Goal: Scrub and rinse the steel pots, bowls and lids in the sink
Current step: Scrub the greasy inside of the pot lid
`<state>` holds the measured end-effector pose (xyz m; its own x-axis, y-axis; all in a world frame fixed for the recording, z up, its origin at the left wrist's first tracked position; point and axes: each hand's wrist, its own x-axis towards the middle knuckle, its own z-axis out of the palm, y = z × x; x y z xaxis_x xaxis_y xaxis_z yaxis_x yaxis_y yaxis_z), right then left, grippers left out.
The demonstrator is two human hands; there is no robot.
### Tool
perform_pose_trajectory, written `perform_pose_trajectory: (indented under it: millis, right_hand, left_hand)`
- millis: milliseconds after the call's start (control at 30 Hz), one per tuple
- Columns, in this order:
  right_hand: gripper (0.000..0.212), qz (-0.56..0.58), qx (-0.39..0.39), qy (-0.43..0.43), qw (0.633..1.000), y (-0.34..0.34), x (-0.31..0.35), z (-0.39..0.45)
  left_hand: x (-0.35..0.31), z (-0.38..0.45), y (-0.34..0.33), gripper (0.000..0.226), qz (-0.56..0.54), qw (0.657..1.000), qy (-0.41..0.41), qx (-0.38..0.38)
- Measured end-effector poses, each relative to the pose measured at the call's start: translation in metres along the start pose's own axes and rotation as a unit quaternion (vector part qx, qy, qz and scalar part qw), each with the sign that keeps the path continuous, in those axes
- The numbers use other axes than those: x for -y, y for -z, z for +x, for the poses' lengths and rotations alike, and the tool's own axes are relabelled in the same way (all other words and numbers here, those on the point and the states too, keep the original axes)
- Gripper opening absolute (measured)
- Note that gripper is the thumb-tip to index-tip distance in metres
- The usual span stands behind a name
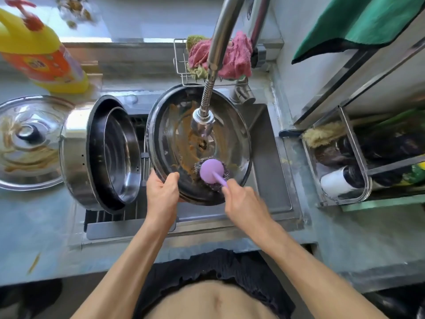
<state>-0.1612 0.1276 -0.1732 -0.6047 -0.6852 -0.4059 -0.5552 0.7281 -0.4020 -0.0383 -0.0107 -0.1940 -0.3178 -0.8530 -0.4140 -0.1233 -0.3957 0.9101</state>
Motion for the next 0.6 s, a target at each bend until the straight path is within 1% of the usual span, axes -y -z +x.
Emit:
perform_pose_trajectory:
  millis: [33,67,133,167,267,300,367,400,500,533,600]
  right_hand:
    - [0.028,0.006,0.028,-0.003,1.000,0.000,-0.001,-0.001]
    - [0.029,0.012,0.035,-0.034,0.999,0.006,-0.008,0.006]
    - [0.030,0.015,0.028,-0.096,0.995,0.016,-0.025,0.018]
    - [0.029,0.012,0.035,-0.087,0.996,0.018,-0.026,0.019]
    - [0.024,0.006,0.110,0.004,0.994,0.021,-0.021,0.004]
    - [0.026,-0.008,0.104,-0.009,0.995,0.026,-0.026,0.010]
    - [0.032,-0.035,0.070,-0.062,0.995,0.037,-0.041,0.024]
    - [0.033,-0.050,0.073,-0.059,0.994,0.037,-0.040,0.025]
    - [0.026,-0.037,0.141,0.044,0.988,0.027,-0.030,0.002]
    - [0.026,-0.039,0.140,0.043,0.988,0.029,-0.035,0.006]
    - [0.031,-0.053,0.101,-0.018,0.993,0.036,-0.052,0.027]
  left_hand:
    - [0.002,-0.002,0.001,0.028,-0.005,1.000,0.007,-0.002]
    - [0.005,-0.004,0.000,0.031,-0.006,1.000,0.016,-0.007]
    - [0.010,-0.007,-0.002,0.031,-0.009,1.000,0.020,-0.007]
    - [0.010,-0.009,-0.005,0.029,-0.018,1.000,0.019,-0.007]
    - [0.013,-0.008,-0.017,0.025,-0.044,0.998,0.026,-0.024]
    - [0.012,-0.008,-0.019,0.025,-0.048,0.998,0.028,-0.033]
    - [0.016,-0.011,-0.025,0.027,-0.041,0.998,0.018,-0.042]
    - [0.018,-0.012,-0.025,0.029,-0.040,0.998,0.011,-0.045]
    - [0.024,-0.016,-0.033,0.034,-0.061,0.996,0.012,-0.071]
    - [0.026,-0.018,-0.034,0.031,-0.071,0.994,0.016,-0.078]
    - [0.030,-0.019,-0.035,0.023,-0.073,0.994,0.022,-0.077]
